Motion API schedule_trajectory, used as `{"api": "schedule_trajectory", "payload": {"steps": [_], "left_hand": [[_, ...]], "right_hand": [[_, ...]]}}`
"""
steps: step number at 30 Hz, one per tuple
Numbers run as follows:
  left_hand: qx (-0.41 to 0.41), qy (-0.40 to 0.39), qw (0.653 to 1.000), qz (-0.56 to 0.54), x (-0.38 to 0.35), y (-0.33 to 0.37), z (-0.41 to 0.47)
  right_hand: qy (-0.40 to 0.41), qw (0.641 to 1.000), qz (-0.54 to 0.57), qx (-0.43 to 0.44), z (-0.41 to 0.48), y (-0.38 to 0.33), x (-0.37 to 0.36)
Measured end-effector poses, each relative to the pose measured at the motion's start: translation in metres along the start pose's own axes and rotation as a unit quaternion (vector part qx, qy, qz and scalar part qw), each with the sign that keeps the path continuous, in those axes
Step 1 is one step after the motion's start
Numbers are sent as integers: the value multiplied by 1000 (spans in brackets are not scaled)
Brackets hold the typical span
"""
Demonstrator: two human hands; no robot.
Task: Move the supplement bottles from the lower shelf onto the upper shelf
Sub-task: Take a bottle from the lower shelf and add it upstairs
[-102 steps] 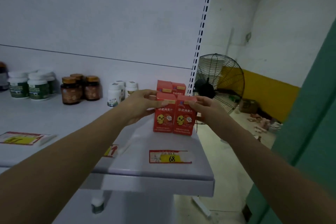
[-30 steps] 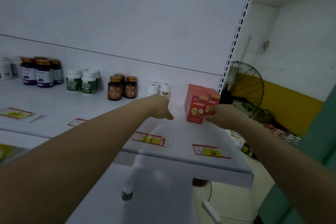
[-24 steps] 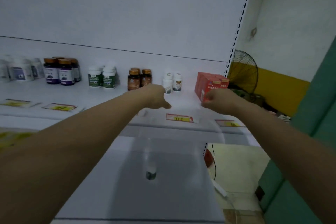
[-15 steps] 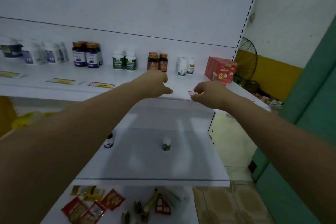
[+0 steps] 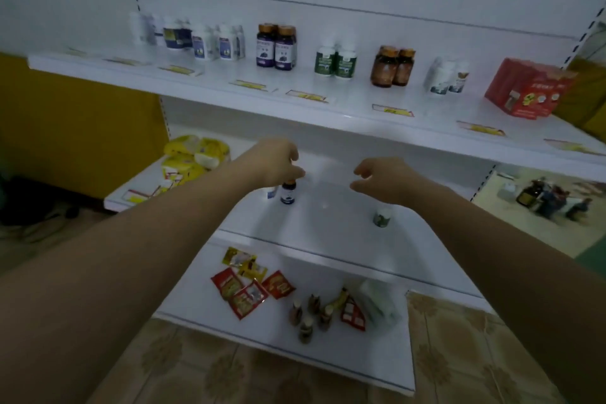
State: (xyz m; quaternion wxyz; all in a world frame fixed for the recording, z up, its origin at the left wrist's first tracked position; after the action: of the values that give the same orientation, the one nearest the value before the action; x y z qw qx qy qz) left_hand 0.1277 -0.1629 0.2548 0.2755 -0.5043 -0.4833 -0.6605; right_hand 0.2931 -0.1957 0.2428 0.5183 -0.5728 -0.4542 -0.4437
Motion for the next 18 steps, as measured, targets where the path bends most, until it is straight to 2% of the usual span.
{"api": "schedule_trajectory", "payload": {"steps": [5,12,18], "left_hand": [[35,-34,999,-11,-35,-72,5],[42,-83,995,-19,-80,-168,68],[35,-109,993,-33,-129,-220,125]], "right_hand": [[-41,999,4,3,36,-32,-52],[-95,994,30,-41,116,-61,-123],[-142,985,53,-77,183,-69,-188]]}}
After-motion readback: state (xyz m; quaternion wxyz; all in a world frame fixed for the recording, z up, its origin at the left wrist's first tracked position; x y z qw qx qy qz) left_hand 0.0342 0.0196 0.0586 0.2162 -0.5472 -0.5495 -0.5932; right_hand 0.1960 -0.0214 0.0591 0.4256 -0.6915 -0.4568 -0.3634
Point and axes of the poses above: each hand's wrist, its own z-axis towards the middle knuckle, its own x-axis out of the back of the hand, y = z × x, the point moved 9 cm from there along z, towards the middle knuckle, and after that the axes turned 2 degrees about -x, right-handed, at the moved point
